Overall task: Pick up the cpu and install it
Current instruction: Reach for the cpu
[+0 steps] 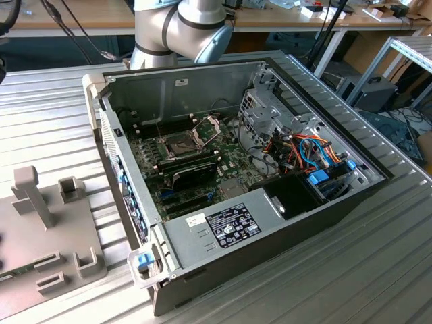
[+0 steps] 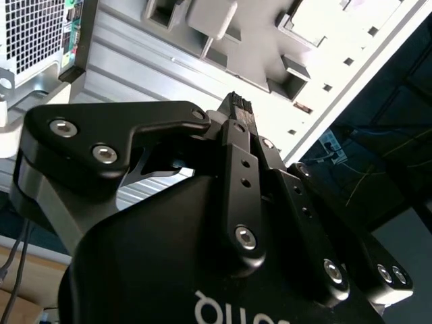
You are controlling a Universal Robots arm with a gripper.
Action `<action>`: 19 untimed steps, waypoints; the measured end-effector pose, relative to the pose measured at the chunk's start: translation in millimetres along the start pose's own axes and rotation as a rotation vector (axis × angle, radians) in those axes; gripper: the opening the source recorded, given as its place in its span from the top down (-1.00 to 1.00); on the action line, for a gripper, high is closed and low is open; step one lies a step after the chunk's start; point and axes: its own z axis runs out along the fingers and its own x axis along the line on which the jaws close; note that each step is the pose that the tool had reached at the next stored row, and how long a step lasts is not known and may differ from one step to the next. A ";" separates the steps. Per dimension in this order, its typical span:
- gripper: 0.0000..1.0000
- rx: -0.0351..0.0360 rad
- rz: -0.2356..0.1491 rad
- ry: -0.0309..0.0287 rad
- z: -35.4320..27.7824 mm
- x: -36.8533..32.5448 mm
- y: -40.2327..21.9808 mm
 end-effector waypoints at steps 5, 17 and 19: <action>0.79 0.0000 0.000 0.0000 0.5 16.1 -1.2; 0.79 0.0000 0.000 0.0000 0.8 31.2 -2.3; 0.79 0.0000 0.000 0.0000 1.0 32.7 -2.3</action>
